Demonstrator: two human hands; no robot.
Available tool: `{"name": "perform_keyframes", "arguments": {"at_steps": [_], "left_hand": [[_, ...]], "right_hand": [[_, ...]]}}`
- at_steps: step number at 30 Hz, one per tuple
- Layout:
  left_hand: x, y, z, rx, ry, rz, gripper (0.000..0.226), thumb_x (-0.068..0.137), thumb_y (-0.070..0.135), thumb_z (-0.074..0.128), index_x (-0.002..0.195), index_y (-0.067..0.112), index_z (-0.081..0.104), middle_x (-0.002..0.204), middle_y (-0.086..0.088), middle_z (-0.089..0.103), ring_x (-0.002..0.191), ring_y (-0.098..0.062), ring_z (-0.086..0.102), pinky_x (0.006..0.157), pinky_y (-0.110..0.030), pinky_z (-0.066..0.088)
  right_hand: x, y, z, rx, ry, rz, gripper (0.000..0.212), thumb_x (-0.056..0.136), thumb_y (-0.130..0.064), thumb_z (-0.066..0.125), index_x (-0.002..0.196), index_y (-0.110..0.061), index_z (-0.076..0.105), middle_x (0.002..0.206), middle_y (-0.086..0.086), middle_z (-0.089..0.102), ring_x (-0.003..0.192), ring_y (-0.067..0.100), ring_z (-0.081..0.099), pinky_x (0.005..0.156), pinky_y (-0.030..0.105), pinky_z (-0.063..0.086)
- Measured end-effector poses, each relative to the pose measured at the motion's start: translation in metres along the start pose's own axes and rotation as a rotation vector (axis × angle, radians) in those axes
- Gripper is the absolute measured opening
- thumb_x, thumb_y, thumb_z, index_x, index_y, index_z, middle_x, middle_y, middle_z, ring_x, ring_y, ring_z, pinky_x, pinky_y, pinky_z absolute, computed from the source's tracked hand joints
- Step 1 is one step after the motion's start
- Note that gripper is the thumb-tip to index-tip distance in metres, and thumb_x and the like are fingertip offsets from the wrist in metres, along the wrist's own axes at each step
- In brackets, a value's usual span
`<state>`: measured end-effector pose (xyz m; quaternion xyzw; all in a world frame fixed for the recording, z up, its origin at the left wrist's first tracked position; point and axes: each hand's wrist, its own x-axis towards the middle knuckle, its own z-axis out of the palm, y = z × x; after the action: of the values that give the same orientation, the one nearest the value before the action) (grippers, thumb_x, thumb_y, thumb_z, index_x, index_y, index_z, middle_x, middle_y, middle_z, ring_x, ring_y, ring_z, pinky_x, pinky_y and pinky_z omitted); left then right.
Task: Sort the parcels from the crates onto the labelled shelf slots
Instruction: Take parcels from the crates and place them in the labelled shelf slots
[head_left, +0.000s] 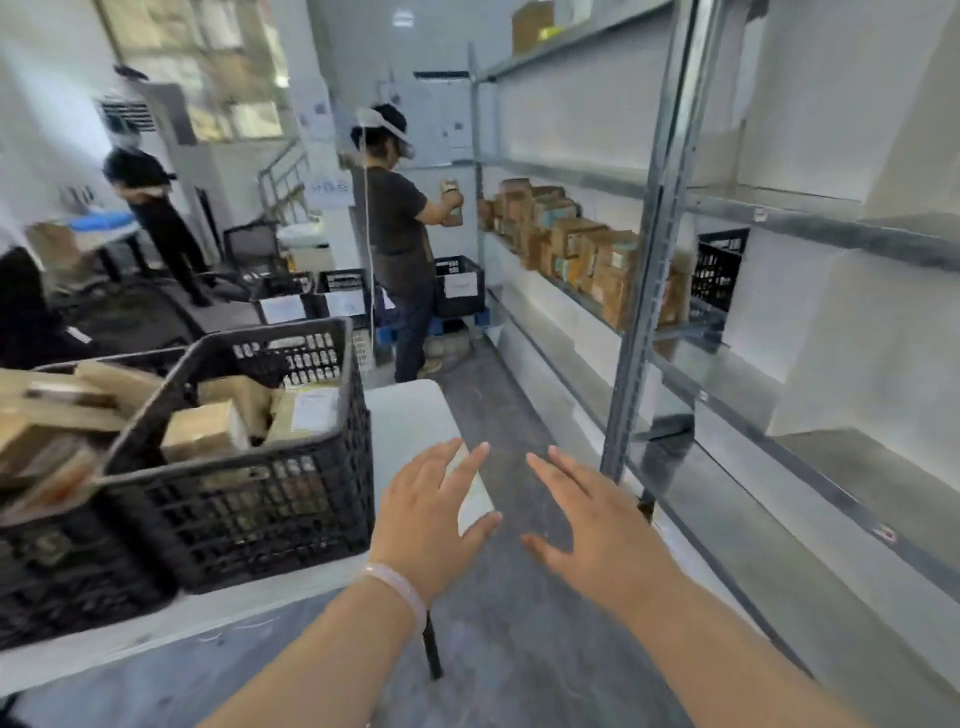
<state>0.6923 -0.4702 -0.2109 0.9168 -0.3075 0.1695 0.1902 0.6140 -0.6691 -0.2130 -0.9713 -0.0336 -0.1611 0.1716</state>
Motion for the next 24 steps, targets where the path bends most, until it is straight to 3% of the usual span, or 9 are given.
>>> {"name": "perform_keyframes", "arguments": {"at_steps": [4,11,15,24], "left_hand": [[-0.018,-0.085,-0.029,0.066,0.018,-0.136,0.072,0.091,0.063,0.049,0.154,0.039,0.022,0.162,0.007,0.022,0.148,-0.016,0.020,0.120,-0.036,0.018],[-0.046,-0.184,-0.056,0.051,0.048,-0.345,0.069,0.091,0.060,0.054,0.152,0.038,0.031,0.160,0.008,0.027,0.147,-0.014,0.021,0.119,-0.038,0.024],[-0.042,-0.222,-0.054,-0.014,0.053,-0.410,0.067,0.091,0.056,0.057,0.151,0.038,0.033,0.159,0.010,0.028,0.147,-0.012,0.020,0.117,-0.029,0.018],[0.045,-0.291,-0.029,-0.153,0.008,-0.506,0.068,0.092,0.046,0.062,0.151,0.039,0.031,0.159,0.010,0.026,0.147,-0.014,0.017,0.119,-0.035,0.021]], "right_hand": [[0.057,-0.067,0.043,0.077,-0.013,-0.092,0.076,0.088,-0.063,0.049,0.151,-0.043,0.011,0.159,-0.013,0.012,0.144,0.006,0.010,0.111,0.021,0.010],[0.123,-0.142,0.106,0.126,-0.116,-0.247,0.073,0.089,-0.061,0.047,0.150,-0.044,0.010,0.159,-0.012,0.014,0.145,0.007,0.011,0.112,0.020,0.010],[0.156,-0.160,0.128,0.157,-0.147,-0.277,0.072,0.090,-0.058,0.050,0.150,-0.041,0.016,0.158,-0.011,0.017,0.143,0.007,0.015,0.113,0.024,0.016],[0.256,-0.150,0.161,0.173,-0.139,-0.253,0.068,0.091,-0.054,0.051,0.149,-0.038,0.022,0.157,-0.012,0.019,0.141,0.006,0.016,0.112,0.023,0.016]]}}
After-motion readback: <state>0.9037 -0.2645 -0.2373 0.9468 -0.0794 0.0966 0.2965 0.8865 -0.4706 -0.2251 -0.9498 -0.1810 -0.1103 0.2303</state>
